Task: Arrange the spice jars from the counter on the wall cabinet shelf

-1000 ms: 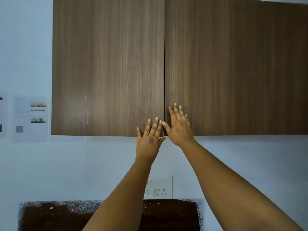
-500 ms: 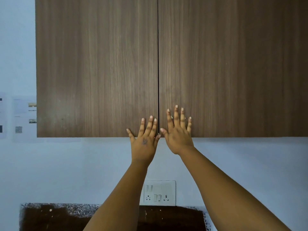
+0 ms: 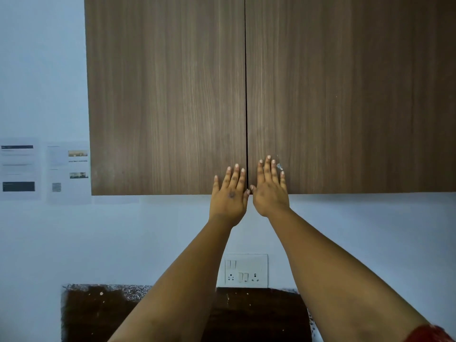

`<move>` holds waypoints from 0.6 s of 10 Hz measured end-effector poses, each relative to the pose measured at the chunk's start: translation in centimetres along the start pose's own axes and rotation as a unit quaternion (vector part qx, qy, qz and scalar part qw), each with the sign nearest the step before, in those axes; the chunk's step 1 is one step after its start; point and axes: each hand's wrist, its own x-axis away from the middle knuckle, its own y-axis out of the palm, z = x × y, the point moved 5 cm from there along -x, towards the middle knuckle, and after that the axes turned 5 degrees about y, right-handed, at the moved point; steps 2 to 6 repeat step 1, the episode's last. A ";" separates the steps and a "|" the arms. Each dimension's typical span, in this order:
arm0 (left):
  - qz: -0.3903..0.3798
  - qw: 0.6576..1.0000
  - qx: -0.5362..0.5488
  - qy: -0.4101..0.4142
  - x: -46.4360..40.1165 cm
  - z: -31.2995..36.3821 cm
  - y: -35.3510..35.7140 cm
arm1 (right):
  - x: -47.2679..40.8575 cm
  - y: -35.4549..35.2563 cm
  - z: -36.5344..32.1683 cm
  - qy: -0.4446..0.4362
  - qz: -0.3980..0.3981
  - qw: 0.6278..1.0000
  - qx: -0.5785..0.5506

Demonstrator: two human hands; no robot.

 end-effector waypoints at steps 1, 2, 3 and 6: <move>0.073 0.997 0.022 0.011 0.7 0.6 -2.1 | 1.8 -0.9 0.0 0.009 0.058 0.998 -0.013; 0.073 0.997 0.022 0.011 0.7 0.6 -2.1 | 1.8 -0.9 0.0 0.009 0.058 0.998 -0.013; 0.073 0.997 0.022 0.011 0.7 0.6 -2.1 | 1.8 -0.9 0.0 0.009 0.058 0.998 -0.013; 0.073 0.997 0.022 0.011 0.7 0.6 -2.1 | 1.8 -0.9 0.0 0.009 0.058 0.998 -0.013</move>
